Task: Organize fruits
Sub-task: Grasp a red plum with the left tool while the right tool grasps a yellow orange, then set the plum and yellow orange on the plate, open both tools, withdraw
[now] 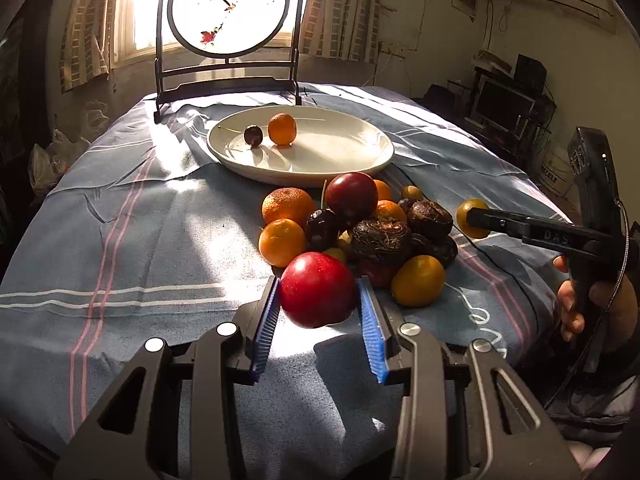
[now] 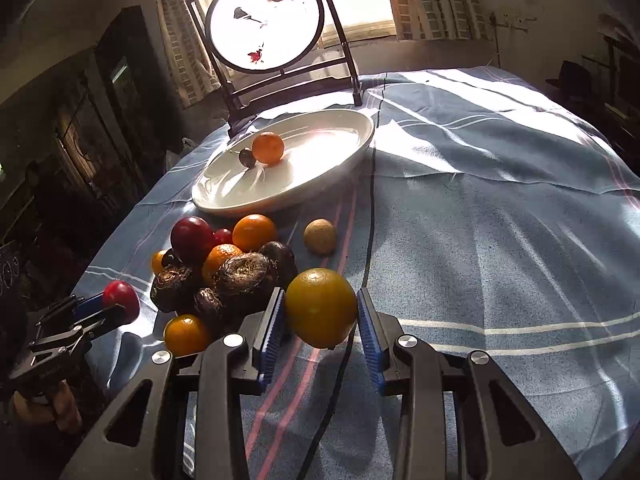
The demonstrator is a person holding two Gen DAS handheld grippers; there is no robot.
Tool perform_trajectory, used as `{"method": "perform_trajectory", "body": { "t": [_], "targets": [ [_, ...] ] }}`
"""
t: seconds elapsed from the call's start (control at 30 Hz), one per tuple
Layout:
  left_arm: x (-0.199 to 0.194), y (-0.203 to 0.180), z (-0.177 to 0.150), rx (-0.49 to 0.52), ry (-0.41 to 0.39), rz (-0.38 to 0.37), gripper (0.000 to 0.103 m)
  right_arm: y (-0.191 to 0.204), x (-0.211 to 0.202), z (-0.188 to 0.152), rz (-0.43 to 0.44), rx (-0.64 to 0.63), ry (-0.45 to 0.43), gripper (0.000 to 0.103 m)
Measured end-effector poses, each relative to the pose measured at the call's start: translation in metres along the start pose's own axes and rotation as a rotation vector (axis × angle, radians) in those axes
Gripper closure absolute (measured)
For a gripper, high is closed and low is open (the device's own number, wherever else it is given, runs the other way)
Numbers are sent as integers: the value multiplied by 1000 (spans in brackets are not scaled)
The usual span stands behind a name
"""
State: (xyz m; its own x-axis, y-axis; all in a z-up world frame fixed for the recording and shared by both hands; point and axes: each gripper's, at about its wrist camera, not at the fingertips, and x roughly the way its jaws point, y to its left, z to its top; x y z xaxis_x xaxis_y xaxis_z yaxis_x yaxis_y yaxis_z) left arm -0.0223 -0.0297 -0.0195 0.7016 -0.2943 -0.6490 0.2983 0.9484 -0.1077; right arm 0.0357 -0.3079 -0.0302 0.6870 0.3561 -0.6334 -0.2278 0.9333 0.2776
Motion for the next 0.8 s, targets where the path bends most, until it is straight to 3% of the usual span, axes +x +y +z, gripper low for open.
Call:
{"method": "perform_trajectory", "body": {
  "t": [0.13, 0.3, 0.57, 0.63, 0.7, 0.8],
  "targets": [
    [3, 6, 27, -7, -28, 3, 65, -3, -14, 24, 29, 14, -43, 67],
    [28, 14, 78, -5, -55, 5, 65, 10, -2, 65, 50, -16, -62, 67],
    [109, 31, 123, -67, 81, 15, 63, 18, 74, 109, 29, 6, 62, 65],
    [111, 32, 125, -78, 84, 29, 53, 19, 83, 113, 19, 6, 74, 62],
    [98, 32, 123, -81, 50, 31, 36, 21, 77, 113, 27, 6, 50, 58],
    [73, 30, 114, -48, -5, 51, 29, 26, 57, 105, -1, -41, 16, 58]
  ]
}}
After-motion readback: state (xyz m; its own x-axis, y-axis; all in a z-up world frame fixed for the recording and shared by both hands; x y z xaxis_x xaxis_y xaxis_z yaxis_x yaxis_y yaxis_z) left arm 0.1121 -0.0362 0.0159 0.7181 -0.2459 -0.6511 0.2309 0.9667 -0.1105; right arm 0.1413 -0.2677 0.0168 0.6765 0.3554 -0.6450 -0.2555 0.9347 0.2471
